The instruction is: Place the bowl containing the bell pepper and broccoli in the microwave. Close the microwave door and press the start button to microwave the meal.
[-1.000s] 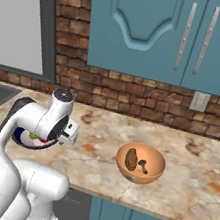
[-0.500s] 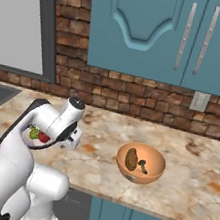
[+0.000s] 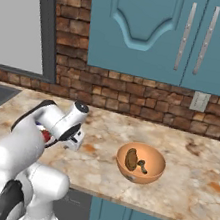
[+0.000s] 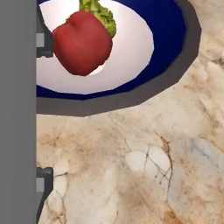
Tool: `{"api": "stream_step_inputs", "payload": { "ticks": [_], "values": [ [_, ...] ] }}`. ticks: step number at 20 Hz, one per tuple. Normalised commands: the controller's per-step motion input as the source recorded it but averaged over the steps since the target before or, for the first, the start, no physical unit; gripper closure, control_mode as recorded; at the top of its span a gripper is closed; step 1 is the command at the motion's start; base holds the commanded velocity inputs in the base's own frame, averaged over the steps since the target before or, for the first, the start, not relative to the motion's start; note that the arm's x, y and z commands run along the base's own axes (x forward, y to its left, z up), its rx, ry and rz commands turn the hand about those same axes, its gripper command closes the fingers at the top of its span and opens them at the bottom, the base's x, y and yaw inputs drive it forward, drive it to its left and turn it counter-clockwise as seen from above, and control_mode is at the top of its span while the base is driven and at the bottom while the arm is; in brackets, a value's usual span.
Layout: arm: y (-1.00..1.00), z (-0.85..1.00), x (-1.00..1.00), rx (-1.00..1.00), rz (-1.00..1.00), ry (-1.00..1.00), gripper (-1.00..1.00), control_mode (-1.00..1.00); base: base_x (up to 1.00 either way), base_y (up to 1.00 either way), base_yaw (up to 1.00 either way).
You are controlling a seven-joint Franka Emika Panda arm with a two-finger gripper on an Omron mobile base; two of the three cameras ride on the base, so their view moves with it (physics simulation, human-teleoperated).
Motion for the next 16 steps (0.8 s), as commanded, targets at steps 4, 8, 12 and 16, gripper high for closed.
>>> {"api": "stream_step_inputs", "payload": {
  "ticks": [4,8,12,16],
  "values": [
    [0.28,-0.27,0.18,0.0,0.0,0.01,-1.0,-1.0,0.0,0.0,0.0],
    [0.2,-0.24,0.12,0.0,0.0,0.01,-1.0,-1.0,0.0,0.0,0.0],
    [0.12,-0.19,0.06,0.0,0.0,0.01,1.0,-1.0,0.0,0.0,0.0],
    [0.0,0.0,0.0,0.0,0.0,0.0,1.0,-1.0,0.0,0.0,0.0]
  ]
}}
